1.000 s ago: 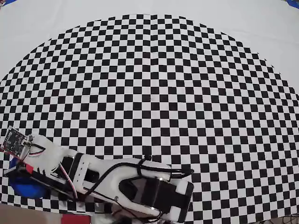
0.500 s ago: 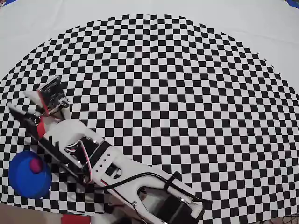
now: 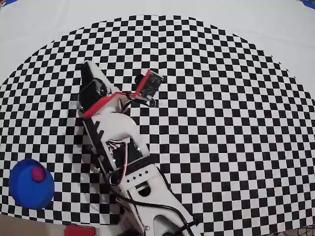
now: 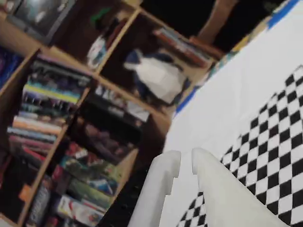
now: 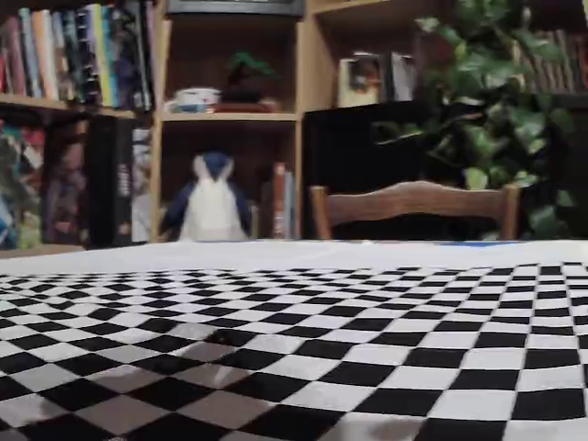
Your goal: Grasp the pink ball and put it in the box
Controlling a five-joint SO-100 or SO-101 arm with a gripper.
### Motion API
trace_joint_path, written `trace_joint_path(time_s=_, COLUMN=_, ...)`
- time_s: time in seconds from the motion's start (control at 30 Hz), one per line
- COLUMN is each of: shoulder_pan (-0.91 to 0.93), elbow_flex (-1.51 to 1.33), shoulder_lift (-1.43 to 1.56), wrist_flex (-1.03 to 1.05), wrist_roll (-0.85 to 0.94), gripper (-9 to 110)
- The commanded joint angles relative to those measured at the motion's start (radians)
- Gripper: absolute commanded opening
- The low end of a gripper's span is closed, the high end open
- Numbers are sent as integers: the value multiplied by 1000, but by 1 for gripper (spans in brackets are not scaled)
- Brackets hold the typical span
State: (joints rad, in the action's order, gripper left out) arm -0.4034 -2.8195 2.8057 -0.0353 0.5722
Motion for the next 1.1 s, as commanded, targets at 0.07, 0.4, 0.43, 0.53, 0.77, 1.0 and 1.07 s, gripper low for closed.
trace_joint_path(time_s=0.07, shoulder_pan=170, elbow_flex=-46, shoulder_lift=123, wrist_flex=141, wrist_roll=-187, gripper=0)
trace_joint_path(time_s=0.4, shoulder_pan=350, elbow_flex=-106, shoulder_lift=301, wrist_flex=492, wrist_roll=-494, gripper=0)
trace_joint_path(time_s=0.43, shoulder_pan=357, elbow_flex=-115, shoulder_lift=314, wrist_flex=526, wrist_roll=-502, gripper=0)
trace_joint_path(time_s=0.53, shoulder_pan=380, elbow_flex=-160, shoulder_lift=351, wrist_flex=584, wrist_roll=-523, gripper=0)
trace_joint_path(time_s=0.77, shoulder_pan=410, elbow_flex=-209, shoulder_lift=411, wrist_flex=709, wrist_roll=-560, gripper=0)
trace_joint_path(time_s=1.0, shoulder_pan=425, elbow_flex=-264, shoulder_lift=446, wrist_flex=767, wrist_roll=-566, gripper=0)
trace_joint_path(time_s=1.07, shoulder_pan=433, elbow_flex=-291, shoulder_lift=446, wrist_flex=772, wrist_roll=-561, gripper=0)
